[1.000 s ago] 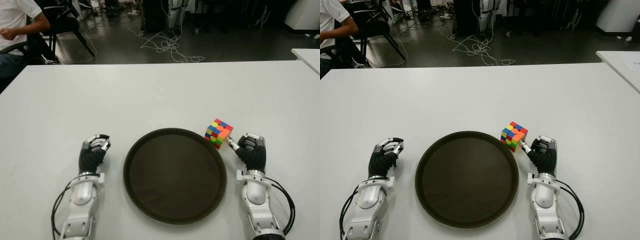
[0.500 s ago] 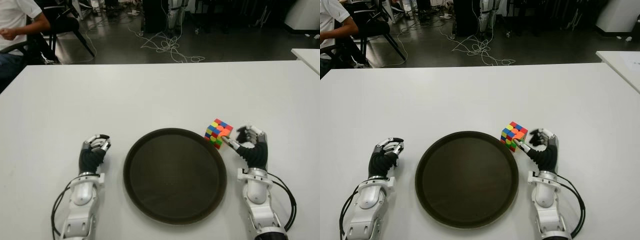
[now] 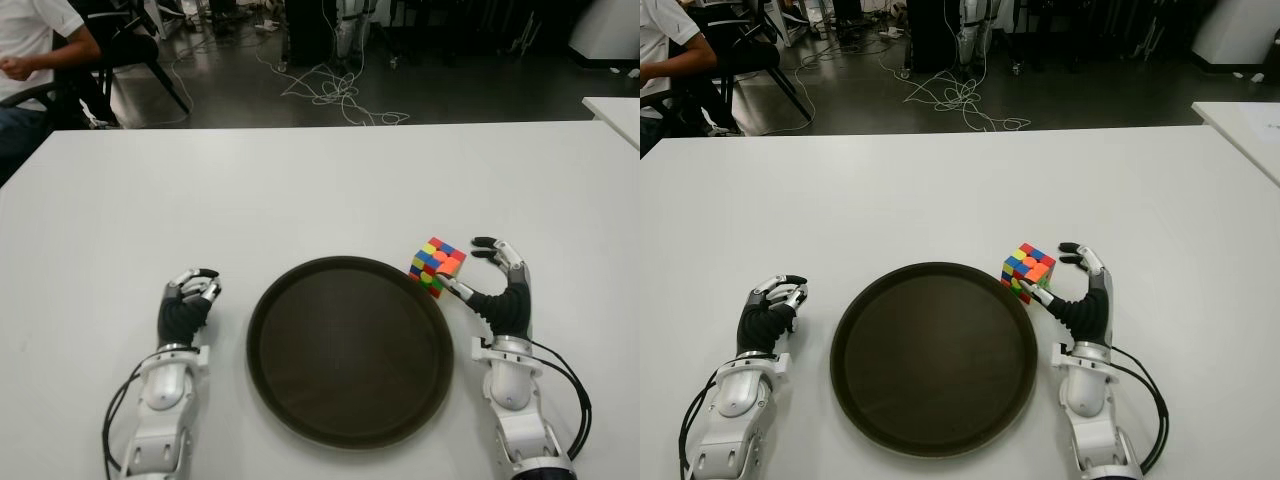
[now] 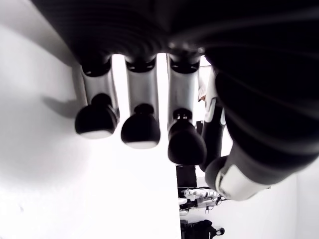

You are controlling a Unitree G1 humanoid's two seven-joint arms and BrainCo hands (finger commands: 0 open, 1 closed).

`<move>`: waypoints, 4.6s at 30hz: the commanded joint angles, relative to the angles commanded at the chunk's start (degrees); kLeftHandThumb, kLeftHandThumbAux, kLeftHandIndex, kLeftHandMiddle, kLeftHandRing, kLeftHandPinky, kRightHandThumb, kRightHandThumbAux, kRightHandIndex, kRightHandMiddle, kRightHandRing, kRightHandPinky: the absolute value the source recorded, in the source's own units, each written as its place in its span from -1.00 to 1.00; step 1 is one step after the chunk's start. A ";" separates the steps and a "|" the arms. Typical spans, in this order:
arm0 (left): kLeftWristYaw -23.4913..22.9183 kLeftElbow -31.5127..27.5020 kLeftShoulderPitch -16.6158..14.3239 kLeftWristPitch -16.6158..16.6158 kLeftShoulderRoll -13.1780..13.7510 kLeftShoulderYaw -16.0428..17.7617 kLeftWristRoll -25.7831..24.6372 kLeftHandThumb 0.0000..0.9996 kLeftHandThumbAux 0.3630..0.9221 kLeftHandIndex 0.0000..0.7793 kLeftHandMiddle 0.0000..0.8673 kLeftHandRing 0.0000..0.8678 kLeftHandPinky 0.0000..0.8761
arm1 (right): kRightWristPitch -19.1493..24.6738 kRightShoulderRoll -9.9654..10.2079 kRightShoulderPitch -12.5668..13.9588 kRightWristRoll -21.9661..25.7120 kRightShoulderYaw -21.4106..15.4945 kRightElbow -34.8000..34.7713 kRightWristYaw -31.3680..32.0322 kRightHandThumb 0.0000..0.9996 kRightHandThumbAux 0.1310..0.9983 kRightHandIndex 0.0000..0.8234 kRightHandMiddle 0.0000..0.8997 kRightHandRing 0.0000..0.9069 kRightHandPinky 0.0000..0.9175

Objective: Pick up the Rubik's Cube and put it in the plate

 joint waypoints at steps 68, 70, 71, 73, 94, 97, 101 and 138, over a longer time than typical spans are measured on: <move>1.14 -0.65 0.08 0.28 -1.39 -0.66 -0.30 0.42 0.22 0.14 0.91 0.91 0.87 | 23.92 -8.56 -2.41 -7.10 3.84 -15.01 20.50 -1.00 0.79 -0.75 -0.71 -0.73 -0.77; 1.11 -0.71 0.09 0.32 -1.36 -0.70 -0.30 0.42 0.22 0.14 0.91 0.91 0.87 | 25.21 -9.00 -2.75 -7.61 4.30 -15.49 21.21 -1.00 0.80 -0.75 -0.70 -0.73 -0.77; 1.12 -0.76 0.10 0.36 -1.38 -0.73 -0.29 0.42 0.22 0.14 0.91 0.92 0.88 | 25.92 -9.27 -2.92 -7.87 4.52 -15.72 21.60 -1.00 0.81 -0.75 -0.71 -0.75 -0.78; 1.18 -1.01 0.17 0.47 -1.52 -0.76 -0.36 0.42 0.22 0.14 0.92 0.92 0.88 | 27.30 -9.84 -3.18 -8.19 4.98 -16.10 22.69 -1.00 0.82 -0.76 -0.73 -0.77 -0.80; 0.91 -0.95 0.16 0.54 -1.60 -0.51 -0.83 0.42 0.22 0.14 0.92 0.93 0.89 | 34.81 -10.81 -4.23 -8.38 7.03 -19.22 25.97 -1.00 0.86 -0.77 -0.79 -0.87 -0.87; 1.18 -0.83 0.03 0.52 -1.94 -0.26 -1.14 0.42 0.22 0.14 0.92 0.93 0.90 | 36.34 -11.04 -4.56 -9.81 7.64 -19.52 25.90 -1.00 0.85 -0.77 -0.79 -0.87 -0.88; 1.35 -0.95 0.05 0.64 -2.14 -0.22 -1.26 0.42 0.22 0.14 0.93 0.94 0.92 | 37.62 -11.19 -5.04 -10.16 8.00 -19.48 26.19 -1.00 0.84 -0.77 -0.79 -0.87 -0.89; 1.14 -1.30 0.68 0.64 -1.98 -0.76 -0.17 0.42 0.22 0.14 0.91 0.92 0.88 | 32.59 -10.80 -10.54 -7.41 9.92 -10.79 24.40 -1.00 0.75 -0.72 -0.76 -0.77 -0.82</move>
